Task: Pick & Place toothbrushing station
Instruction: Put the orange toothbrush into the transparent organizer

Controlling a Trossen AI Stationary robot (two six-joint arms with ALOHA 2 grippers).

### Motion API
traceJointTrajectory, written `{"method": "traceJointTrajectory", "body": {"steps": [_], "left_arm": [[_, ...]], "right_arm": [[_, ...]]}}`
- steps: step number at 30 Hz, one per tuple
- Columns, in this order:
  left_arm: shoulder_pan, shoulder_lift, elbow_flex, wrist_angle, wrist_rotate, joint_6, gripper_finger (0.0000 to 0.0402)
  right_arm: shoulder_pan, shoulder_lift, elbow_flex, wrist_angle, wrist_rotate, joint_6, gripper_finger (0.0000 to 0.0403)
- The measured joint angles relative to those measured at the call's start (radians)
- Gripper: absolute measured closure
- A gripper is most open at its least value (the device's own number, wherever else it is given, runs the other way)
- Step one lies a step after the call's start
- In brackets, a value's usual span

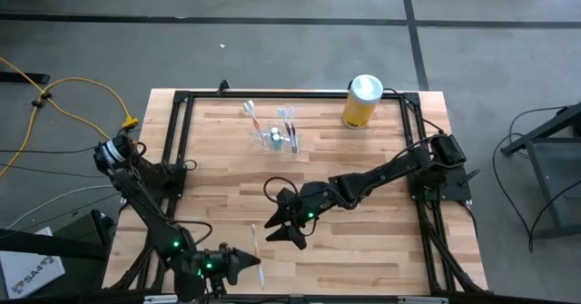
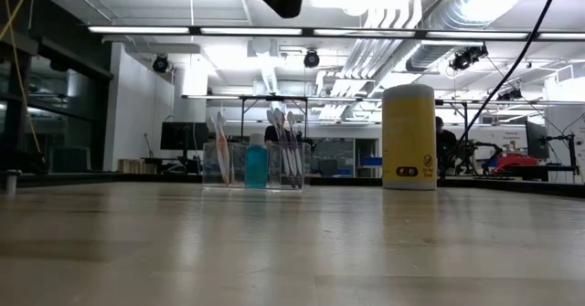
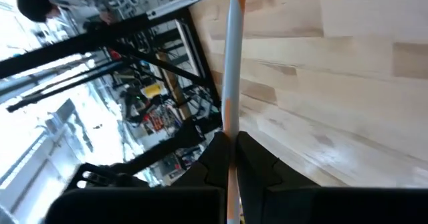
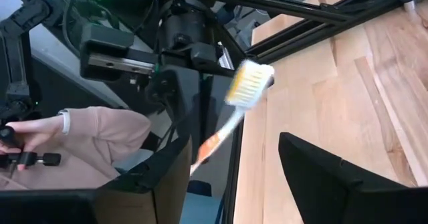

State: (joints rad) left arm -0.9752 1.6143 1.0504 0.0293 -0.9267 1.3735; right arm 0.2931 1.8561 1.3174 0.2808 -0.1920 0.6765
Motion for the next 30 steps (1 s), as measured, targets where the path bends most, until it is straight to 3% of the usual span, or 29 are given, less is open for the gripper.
{"method": "traceJointTrajectory", "body": {"steps": [12,24,30], "left_arm": [[0.06,0.0,0.0,0.056,0.015,0.078,0.0399],[0.129,0.0,0.0,0.055,0.009,0.073,0.0399],[0.129,0.0,0.0,0.054,0.006,0.071,0.0399]], "right_arm": [[0.021,0.0,0.0,0.008,0.015,0.0,0.0186],[0.021,0.0,0.0,-0.05,0.145,0.0,0.0186],[0.021,0.0,0.0,-0.051,0.15,-0.015,0.0186]]}}
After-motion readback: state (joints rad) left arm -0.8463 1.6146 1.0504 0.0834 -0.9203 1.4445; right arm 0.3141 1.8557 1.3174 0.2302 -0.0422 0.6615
